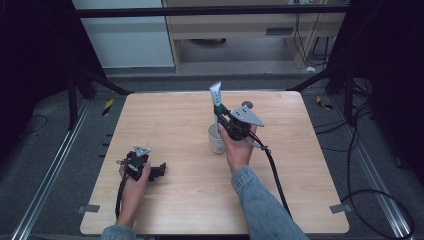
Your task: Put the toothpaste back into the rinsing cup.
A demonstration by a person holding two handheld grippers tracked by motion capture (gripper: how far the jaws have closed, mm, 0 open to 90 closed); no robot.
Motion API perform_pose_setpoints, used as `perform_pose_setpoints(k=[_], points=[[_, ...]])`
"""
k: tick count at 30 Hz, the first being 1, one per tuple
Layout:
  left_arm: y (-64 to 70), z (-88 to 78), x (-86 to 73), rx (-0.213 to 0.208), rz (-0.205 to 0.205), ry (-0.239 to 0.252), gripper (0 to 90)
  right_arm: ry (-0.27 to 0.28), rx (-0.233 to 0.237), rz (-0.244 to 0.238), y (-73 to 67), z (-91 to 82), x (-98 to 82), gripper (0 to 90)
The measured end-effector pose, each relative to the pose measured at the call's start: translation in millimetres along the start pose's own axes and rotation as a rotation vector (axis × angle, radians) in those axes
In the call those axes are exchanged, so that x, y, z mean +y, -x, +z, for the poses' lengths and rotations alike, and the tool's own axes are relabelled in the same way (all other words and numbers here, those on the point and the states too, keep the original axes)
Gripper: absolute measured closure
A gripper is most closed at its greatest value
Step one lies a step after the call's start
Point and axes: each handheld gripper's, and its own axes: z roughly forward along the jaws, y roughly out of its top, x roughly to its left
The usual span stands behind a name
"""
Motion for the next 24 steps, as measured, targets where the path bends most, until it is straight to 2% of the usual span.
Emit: perform_pose_setpoints(k=[24], points=[[0.0,0.1,0.1,-0.001,0.001,0.0,0.0,-0.052,-0.005,0.012,3.8,5.0,-29.0,77.0]])
